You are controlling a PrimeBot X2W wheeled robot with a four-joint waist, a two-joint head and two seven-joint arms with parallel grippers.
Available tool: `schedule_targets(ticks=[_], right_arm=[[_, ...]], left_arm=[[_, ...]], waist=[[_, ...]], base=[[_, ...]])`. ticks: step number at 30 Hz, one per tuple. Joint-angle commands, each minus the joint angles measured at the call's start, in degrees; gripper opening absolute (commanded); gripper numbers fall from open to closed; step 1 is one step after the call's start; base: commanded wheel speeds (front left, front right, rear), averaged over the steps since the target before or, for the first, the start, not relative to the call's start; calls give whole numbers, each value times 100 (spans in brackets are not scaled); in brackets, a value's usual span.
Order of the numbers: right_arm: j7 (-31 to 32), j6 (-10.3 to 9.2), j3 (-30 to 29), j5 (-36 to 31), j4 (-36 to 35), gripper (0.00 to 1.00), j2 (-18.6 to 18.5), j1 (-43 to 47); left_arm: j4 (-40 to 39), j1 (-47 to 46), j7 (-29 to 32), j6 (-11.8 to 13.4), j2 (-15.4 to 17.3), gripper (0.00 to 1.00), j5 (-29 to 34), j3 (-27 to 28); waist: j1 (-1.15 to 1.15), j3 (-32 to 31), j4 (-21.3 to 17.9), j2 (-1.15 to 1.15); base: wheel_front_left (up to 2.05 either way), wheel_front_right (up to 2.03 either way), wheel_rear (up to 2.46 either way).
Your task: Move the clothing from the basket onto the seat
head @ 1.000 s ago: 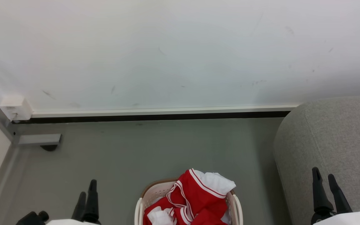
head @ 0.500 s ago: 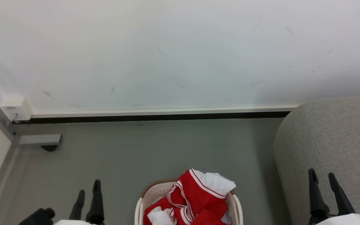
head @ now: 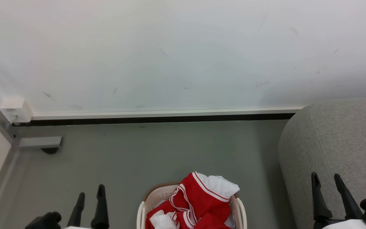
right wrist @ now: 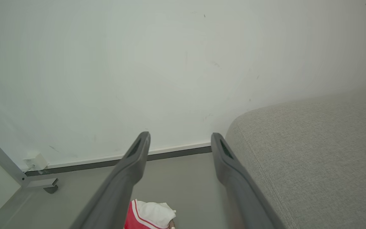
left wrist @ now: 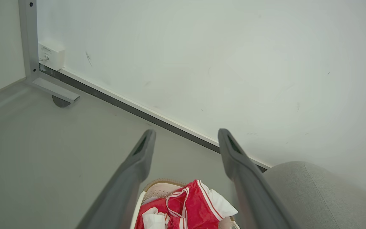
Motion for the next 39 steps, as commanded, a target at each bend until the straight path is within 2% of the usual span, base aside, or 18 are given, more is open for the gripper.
schedule_targets(ticks=[1, 23, 39], right_arm=[[-73, -7, -15, -205, -39, 100, -68, -4], [-363, -9, -71, -1369, 16, 100, -75, 74], [-526, -11, -208, -1820, 146, 100, -77, 97]], left_arm=[[-80, 22, -77, 17, 48, 100, 248, -12], [-138, 108, -369, 75, 55, 100, 1488, -15], [-68, 204, -535, 24, 58, 100, 2060, -43]], waist=[[0, 3, -5, 0], [0, 14, -49, 0], [0, 29, -87, 0]], base=[[0, 0, 0], [0, 0, 0], [0, 0, 0]])
